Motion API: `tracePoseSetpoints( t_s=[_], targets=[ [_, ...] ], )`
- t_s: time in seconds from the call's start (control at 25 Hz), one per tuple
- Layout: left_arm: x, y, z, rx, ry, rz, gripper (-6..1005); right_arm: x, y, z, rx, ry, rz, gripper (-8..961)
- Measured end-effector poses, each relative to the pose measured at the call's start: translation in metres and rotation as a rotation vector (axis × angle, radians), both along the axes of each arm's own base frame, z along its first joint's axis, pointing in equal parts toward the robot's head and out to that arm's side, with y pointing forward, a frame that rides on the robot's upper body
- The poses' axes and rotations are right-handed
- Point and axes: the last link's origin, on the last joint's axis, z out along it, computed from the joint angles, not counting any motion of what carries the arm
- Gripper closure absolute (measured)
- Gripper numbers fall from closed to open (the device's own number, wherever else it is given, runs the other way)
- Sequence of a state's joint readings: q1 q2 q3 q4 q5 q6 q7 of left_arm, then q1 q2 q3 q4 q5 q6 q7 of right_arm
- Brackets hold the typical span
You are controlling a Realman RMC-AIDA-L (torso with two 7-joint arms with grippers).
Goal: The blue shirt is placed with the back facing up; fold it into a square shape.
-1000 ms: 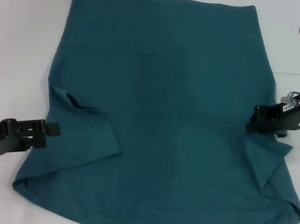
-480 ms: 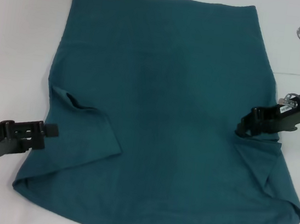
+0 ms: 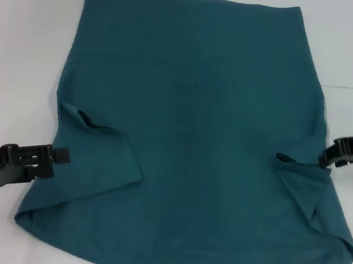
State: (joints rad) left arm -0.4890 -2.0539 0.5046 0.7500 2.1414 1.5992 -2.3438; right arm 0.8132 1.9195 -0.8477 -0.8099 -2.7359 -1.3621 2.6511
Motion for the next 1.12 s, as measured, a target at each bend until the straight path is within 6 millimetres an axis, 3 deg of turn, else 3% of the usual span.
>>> tracePoseSetpoints(
  t_s=[0.24, 0.76, 1.12],
  targets=[
    [0.0, 0.0, 0.0, 0.0, -0.001, 0.002, 264, 0.016, -0.007, -0.003, 0.011, -0.003, 0.054, 610],
    [0.0, 0.0, 0.0, -0.001, -0.004, 0.008, 264, 0.021, -0.007, -0.011, 0.031, -0.001, 0.125, 612],
    [0.0, 0.001, 0.0, 0.001, -0.001, 0.011, 264, 0.029, -0.007, -0.003, 0.068, -0.016, 0.11, 614]
  ],
)
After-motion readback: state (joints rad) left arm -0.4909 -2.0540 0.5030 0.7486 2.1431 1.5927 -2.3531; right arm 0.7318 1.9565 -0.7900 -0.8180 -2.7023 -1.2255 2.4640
